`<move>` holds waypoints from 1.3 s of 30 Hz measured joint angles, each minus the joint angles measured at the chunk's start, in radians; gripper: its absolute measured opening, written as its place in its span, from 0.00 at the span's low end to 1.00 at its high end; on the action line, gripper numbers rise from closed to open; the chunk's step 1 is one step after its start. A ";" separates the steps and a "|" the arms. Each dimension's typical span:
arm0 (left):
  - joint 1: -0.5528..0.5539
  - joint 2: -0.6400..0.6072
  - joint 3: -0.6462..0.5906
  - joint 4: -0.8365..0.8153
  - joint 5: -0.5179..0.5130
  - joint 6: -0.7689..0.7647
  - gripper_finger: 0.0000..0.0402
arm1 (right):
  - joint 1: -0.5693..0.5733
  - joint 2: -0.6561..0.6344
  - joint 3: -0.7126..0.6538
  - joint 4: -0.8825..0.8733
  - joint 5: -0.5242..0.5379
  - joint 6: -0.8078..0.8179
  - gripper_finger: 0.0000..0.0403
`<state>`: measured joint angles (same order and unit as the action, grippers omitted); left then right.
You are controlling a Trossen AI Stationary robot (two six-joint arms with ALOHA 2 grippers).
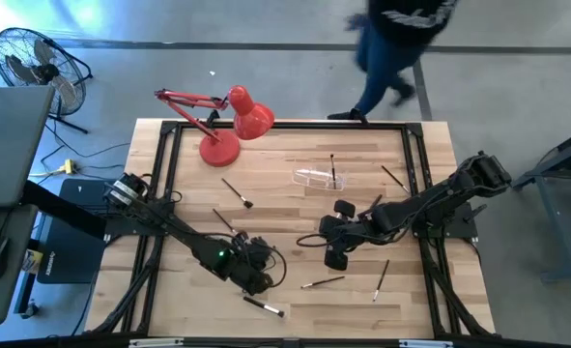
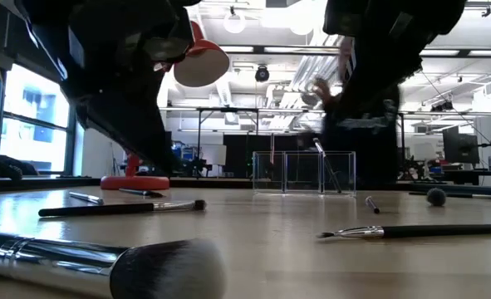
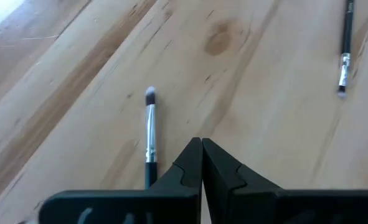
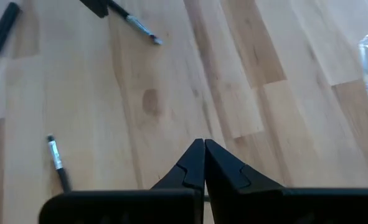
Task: Put items in baskets/containers
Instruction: Put the eyeshadow brush into the transparent organizer
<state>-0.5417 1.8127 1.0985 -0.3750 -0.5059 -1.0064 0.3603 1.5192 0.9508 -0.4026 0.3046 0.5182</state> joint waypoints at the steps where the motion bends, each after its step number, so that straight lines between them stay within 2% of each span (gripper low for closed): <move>1: 0.000 0.000 -0.010 0.027 -0.001 0.004 0.00 | 0.000 0.000 0.000 0.000 0.000 0.000 0.00; 5: 0.001 0.000 -0.045 0.090 -0.002 0.007 0.00 | 0.000 0.000 -0.017 0.029 -0.003 -0.002 0.00; 13: 0.002 -0.002 -0.056 0.181 -0.002 0.056 0.00 | 0.000 0.000 -0.243 0.369 -0.132 0.127 0.00; 22: 0.047 -0.002 -0.056 0.219 0.006 0.113 0.00 | 0.000 0.000 -0.359 0.646 -0.133 0.180 0.01; 28: 0.091 -0.003 -0.056 0.328 0.029 0.199 0.00 | 0.000 0.000 -0.359 0.668 -0.052 0.228 0.00; 31: 0.117 -0.004 -0.056 0.341 0.077 0.218 0.00 | 0.000 0.000 -0.359 0.666 -0.022 0.261 0.01; 35: 0.137 -0.004 -0.055 0.293 0.151 0.213 0.00 | 0.000 0.000 -0.359 0.658 -0.023 0.260 0.04; 39: 0.136 -0.038 -0.027 0.165 0.154 0.186 0.00 | 0.000 0.000 -0.359 0.651 -0.023 0.244 0.08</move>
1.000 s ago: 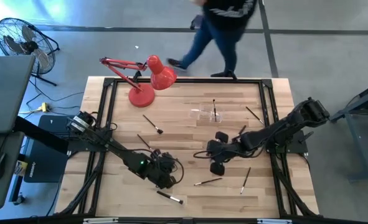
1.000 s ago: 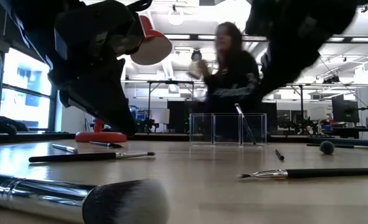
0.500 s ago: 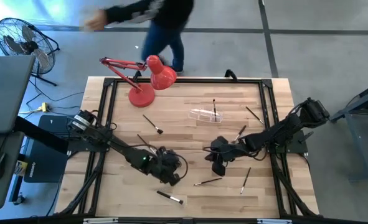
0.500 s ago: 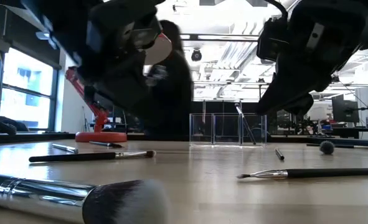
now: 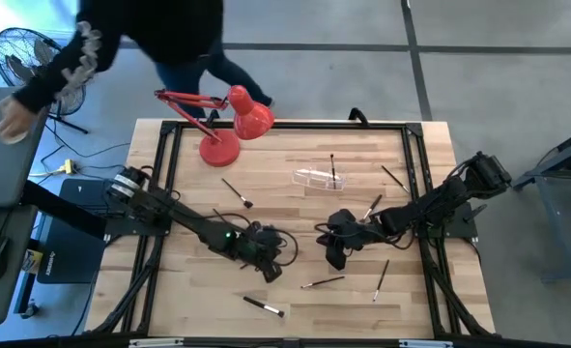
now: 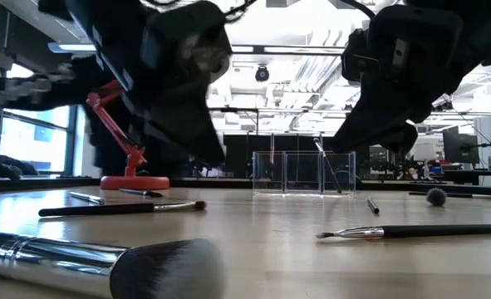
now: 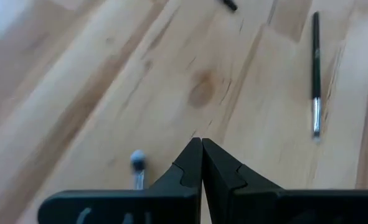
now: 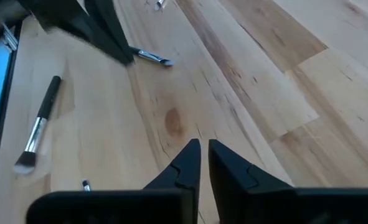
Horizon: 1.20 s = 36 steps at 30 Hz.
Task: Put items in baskets/containers
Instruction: Put the eyeshadow brush into the transparent organizer
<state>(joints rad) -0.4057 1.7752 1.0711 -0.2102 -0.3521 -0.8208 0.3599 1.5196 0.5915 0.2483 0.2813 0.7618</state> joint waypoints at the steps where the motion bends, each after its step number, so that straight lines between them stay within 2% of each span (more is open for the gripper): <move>1: 0.000 -0.009 0.016 -0.024 -0.001 -0.009 0.00 | 0.000 0.000 0.000 0.000 0.000 -0.004 0.08; 6: 0.000 -0.048 0.087 -0.262 0.001 -0.092 0.00 | 0.000 0.000 0.000 -0.011 0.000 -0.010 0.12; 9: 0.000 -0.061 0.133 -0.368 0.039 -0.131 0.00 | 0.000 0.000 0.000 -0.014 0.000 -0.010 0.14; 15: 0.000 -0.037 0.153 -0.366 0.110 -0.128 0.01 | 0.000 0.000 0.000 -0.020 0.007 -0.019 0.16; 29: 0.000 -0.001 0.149 -0.411 0.125 -0.127 0.23 | 0.000 0.000 0.000 -0.023 0.000 -0.020 0.16; 36: 0.000 0.005 0.149 -0.502 0.138 -0.127 0.26 | 0.000 0.000 0.000 -0.024 0.000 -0.020 0.16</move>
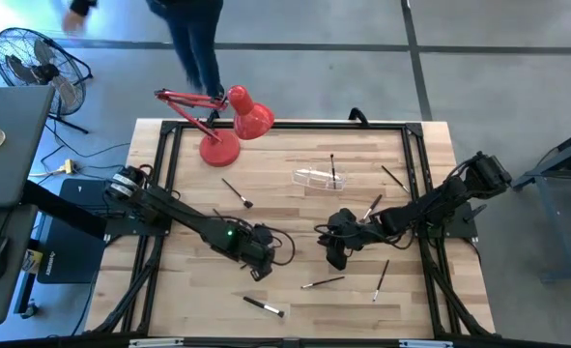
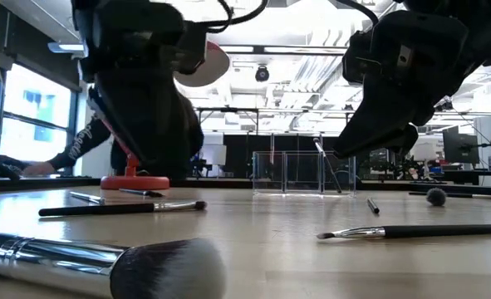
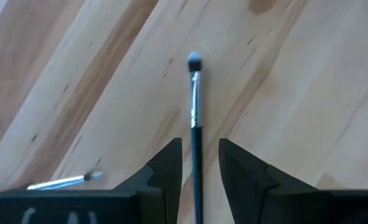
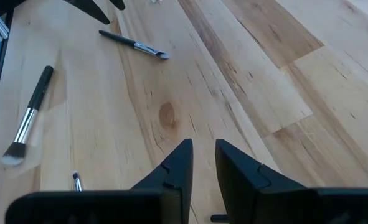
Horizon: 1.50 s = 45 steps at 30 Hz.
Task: Put items in baskets/containers
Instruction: Put the eyeshadow brush into the transparent organizer
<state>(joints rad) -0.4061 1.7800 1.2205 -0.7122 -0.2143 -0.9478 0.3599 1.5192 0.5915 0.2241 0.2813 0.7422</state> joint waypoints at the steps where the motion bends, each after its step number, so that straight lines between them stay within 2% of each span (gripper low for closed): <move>1: 0.000 0.009 0.000 0.007 0.000 0.000 0.26 | 0.000 0.000 0.000 -0.001 0.000 0.000 0.16; 9: 0.000 0.105 -0.002 0.005 0.090 -0.005 0.26 | 0.000 0.000 0.000 -0.004 0.000 0.001 0.16; 15: -0.014 0.169 0.006 0.011 0.080 -0.026 0.24 | 0.000 0.000 0.000 -0.006 -0.003 0.001 0.16; 21: -0.020 0.181 0.005 0.024 0.077 -0.084 0.04 | 0.000 0.000 0.000 -0.005 -0.004 0.001 0.16; 24: -0.018 0.181 0.003 0.052 0.051 -0.130 0.04 | 0.000 0.000 0.000 -0.005 -0.013 0.016 0.15; 31: 0.022 0.182 0.001 0.123 0.102 -0.169 0.01 | 0.000 0.000 0.000 -0.005 -0.042 0.018 0.16; 36: 0.027 0.184 0.000 0.178 0.092 -0.184 0.01 | 0.000 0.000 0.000 -0.005 -0.042 0.018 0.16; 45: 0.026 0.187 0.042 0.165 0.052 -0.180 0.01 | 0.000 0.000 0.000 -0.005 -0.042 0.018 0.16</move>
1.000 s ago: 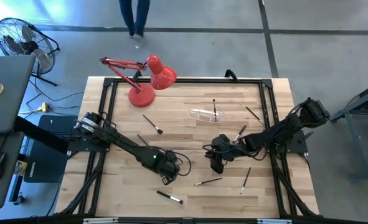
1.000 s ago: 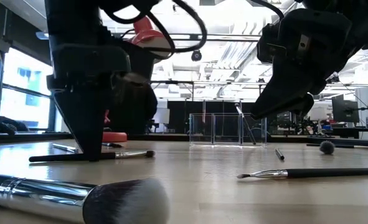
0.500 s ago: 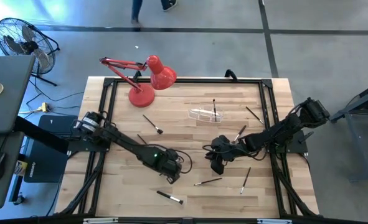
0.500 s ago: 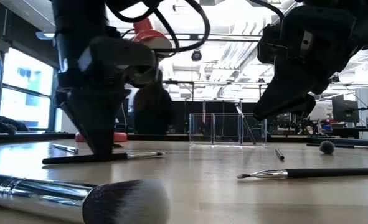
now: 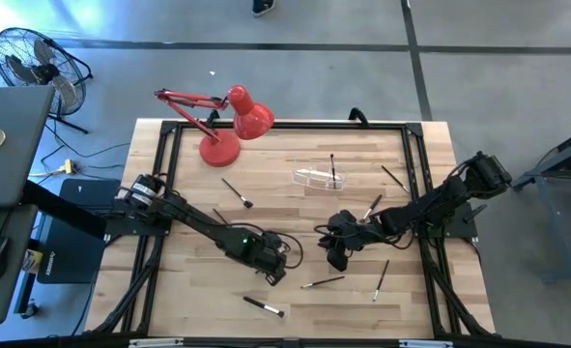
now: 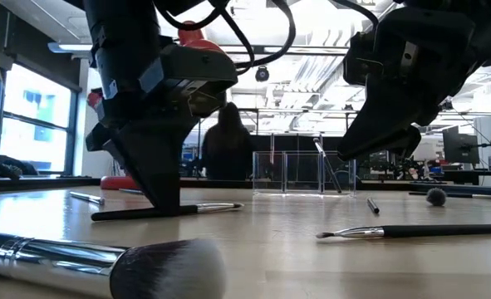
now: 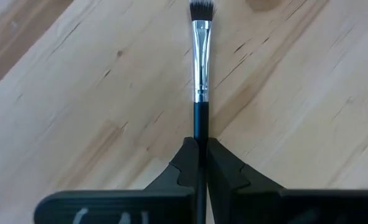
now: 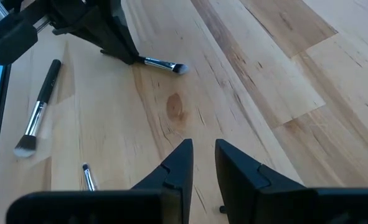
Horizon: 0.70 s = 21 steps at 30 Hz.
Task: Put items in baskets/containers
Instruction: Put the eyeshadow brush into the transparent organizer
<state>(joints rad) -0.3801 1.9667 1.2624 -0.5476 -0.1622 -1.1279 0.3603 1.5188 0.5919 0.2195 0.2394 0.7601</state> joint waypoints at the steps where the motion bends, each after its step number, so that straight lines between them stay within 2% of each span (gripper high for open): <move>1: 0.000 0.001 0.007 -0.003 -0.005 0.008 0.01 | 0.000 0.000 0.000 0.000 0.000 0.000 0.16; 15: 0.001 -0.007 0.033 -0.050 -0.033 0.024 0.01 | 0.000 0.000 0.000 0.000 -0.004 0.002 0.15; 21: 0.011 -0.064 0.030 -0.101 -0.100 0.032 0.01 | 0.000 0.000 0.000 0.002 -0.004 0.002 0.15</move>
<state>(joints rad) -0.3691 1.9032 1.2926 -0.6491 -0.2623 -1.0961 0.3603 1.5188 0.5919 0.2220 0.2356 0.7624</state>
